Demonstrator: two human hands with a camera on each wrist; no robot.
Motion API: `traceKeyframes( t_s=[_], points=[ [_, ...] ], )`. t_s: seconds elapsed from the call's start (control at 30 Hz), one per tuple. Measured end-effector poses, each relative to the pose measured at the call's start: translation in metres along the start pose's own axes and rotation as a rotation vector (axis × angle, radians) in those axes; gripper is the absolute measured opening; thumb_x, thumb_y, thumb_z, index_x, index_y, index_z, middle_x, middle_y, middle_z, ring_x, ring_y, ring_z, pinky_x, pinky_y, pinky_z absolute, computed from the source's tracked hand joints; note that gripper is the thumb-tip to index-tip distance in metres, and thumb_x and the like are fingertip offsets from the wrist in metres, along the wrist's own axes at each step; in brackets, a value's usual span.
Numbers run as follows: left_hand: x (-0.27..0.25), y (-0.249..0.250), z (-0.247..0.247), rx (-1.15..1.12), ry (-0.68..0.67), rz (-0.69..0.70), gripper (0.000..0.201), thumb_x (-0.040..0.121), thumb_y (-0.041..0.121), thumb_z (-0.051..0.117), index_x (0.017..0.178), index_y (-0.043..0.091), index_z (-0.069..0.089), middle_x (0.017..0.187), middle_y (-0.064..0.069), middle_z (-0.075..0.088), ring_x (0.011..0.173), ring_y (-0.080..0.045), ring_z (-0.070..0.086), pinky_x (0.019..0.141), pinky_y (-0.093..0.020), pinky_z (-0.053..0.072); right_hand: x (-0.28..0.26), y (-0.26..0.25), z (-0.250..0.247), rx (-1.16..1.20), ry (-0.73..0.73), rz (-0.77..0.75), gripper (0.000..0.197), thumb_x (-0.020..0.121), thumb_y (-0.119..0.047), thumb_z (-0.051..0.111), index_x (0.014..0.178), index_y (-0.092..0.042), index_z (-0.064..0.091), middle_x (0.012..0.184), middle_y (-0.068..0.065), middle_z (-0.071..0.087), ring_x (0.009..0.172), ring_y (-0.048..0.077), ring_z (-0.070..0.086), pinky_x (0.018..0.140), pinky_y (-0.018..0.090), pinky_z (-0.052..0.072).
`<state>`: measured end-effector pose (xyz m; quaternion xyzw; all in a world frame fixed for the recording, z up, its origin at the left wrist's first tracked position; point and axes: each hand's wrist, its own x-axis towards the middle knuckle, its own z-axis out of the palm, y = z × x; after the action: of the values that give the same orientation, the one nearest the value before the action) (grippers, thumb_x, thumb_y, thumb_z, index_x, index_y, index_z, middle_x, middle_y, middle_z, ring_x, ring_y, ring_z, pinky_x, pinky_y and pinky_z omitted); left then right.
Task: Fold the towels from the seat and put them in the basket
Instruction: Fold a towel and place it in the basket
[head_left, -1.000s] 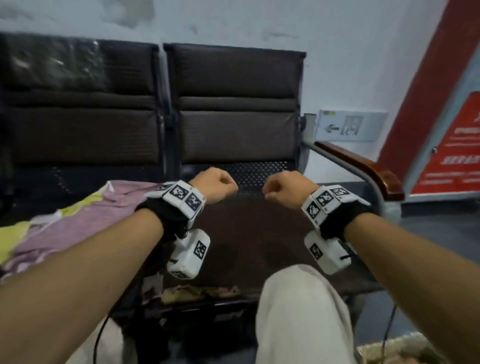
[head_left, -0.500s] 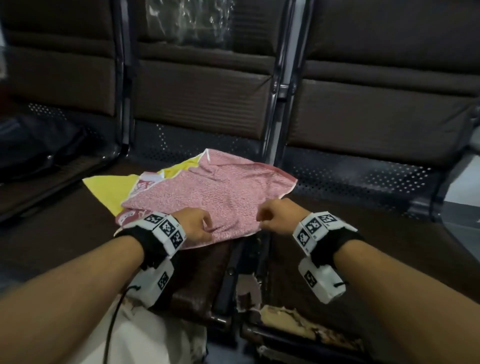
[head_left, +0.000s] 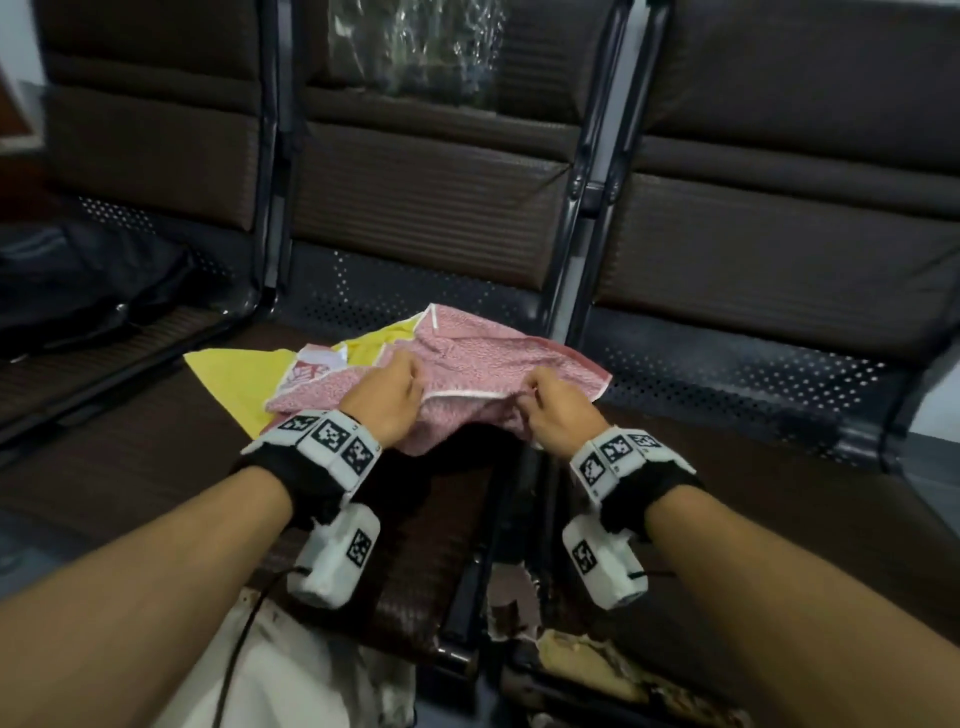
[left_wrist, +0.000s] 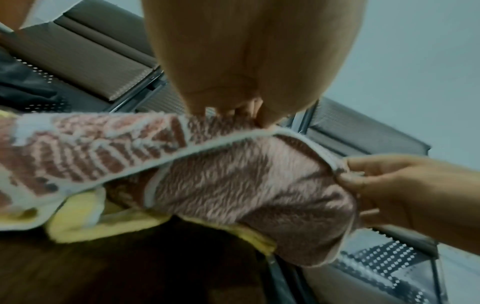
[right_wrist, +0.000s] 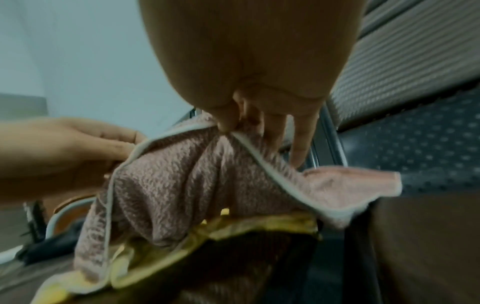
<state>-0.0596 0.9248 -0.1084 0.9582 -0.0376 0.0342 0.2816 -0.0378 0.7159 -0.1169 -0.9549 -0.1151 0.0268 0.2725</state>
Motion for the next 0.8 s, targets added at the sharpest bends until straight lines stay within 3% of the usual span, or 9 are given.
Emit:
traceKeyframes(
  t_s=[0.13,0.17,0.3,0.43,0.5,0.63,0.73,0.77,0.8],
  points=[
    [-0.016,0.043,-0.017,-0.176,0.155,0.144,0.026,0.092,0.037,0.053,0.105,0.016,0.043,0.071,0.005,0.048,0.069,-0.019,0.05,0.064,-0.033,0.029,-0.025,-0.02,-0.068,0.132,0.277,-0.011,0.009,0.097,-0.022,0.045,0.102,-0.015,0.047,0.095,0.015,0.06,0.092,0.032,0.059,0.059,0.026,0.026],
    [-0.022,0.052,-0.02,-0.16,0.168,0.195,0.029,0.09,0.036,0.057,0.107,0.018,0.042,0.072,0.009,0.045,0.069,-0.016,0.049,0.064,-0.031,0.028,-0.032,-0.025,-0.084,0.159,0.337,-0.026,0.009,0.097,-0.022,0.045,0.103,-0.015,0.048,0.096,0.013,0.061,0.094,0.031,0.058,0.06,0.024,0.025],
    [-0.04,0.081,-0.029,-0.102,0.228,0.316,0.026,0.087,0.009,0.053,0.112,0.012,0.045,0.108,-0.006,0.052,0.099,-0.028,0.054,0.084,-0.038,0.042,-0.064,-0.038,-0.142,0.254,0.573,-0.083,0.012,0.095,-0.02,0.049,0.102,-0.015,0.056,0.099,0.005,0.062,0.099,0.024,0.056,0.07,0.019,0.028],
    [-0.049,0.117,-0.04,-0.193,0.355,0.322,0.007,0.089,0.011,0.049,0.094,0.015,0.05,0.096,-0.003,0.055,0.089,-0.025,0.055,0.079,-0.037,0.044,-0.094,-0.027,-0.195,0.339,0.782,-0.085,0.002,0.093,-0.021,0.054,0.093,-0.019,0.056,0.09,-0.003,0.058,0.089,0.016,0.056,0.081,0.025,0.04],
    [-0.049,0.14,-0.046,-0.277,0.306,0.323,0.012,0.091,0.011,0.044,0.087,0.018,0.053,0.08,-0.003,0.064,0.076,-0.024,0.061,0.073,-0.038,0.049,-0.107,-0.015,-0.218,0.39,0.858,-0.086,0.003,0.092,-0.02,0.056,0.09,-0.02,0.055,0.086,-0.004,0.059,0.085,0.012,0.057,0.084,0.031,0.046],
    [-0.045,0.185,-0.038,-0.57,0.107,0.294,0.025,0.096,0.008,0.034,0.081,0.023,0.048,0.053,0.001,0.06,0.06,-0.026,0.065,0.06,-0.039,0.053,-0.12,0.015,-0.239,0.4,0.893,-0.058,0.003,0.09,-0.02,0.06,0.088,-0.02,0.058,0.085,-0.004,0.061,0.083,0.009,0.058,0.082,0.026,0.047],
    [-0.043,0.203,-0.001,-0.569,-0.127,0.285,0.008,0.095,0.023,0.049,0.088,0.024,0.053,0.078,-0.002,0.065,0.078,-0.023,0.067,0.073,-0.046,0.054,-0.117,0.04,-0.223,0.454,0.809,-0.005,0.004,0.088,-0.015,0.062,0.088,-0.018,0.061,0.084,-0.003,0.062,0.077,0.005,0.057,0.071,0.01,0.043],
    [-0.041,0.205,0.014,-0.502,-0.204,0.29,0.011,0.091,0.034,0.056,0.096,0.025,0.055,0.091,-0.002,0.065,0.087,-0.021,0.066,0.08,-0.044,0.053,-0.115,0.047,-0.215,0.469,0.777,0.013,0.004,0.087,-0.014,0.063,0.088,-0.018,0.062,0.081,-0.005,0.062,0.072,0.001,0.056,0.065,0.005,0.041],
    [-0.038,0.206,0.029,-0.411,-0.279,0.294,0.032,0.084,0.046,0.061,0.107,0.024,0.054,0.103,0.0,0.064,0.096,-0.018,0.063,0.085,-0.04,0.052,-0.113,0.054,-0.208,0.49,0.749,0.029,0.004,0.086,-0.013,0.064,0.088,-0.017,0.063,0.078,-0.007,0.061,0.069,-0.002,0.055,0.062,0.002,0.04]
  ],
)
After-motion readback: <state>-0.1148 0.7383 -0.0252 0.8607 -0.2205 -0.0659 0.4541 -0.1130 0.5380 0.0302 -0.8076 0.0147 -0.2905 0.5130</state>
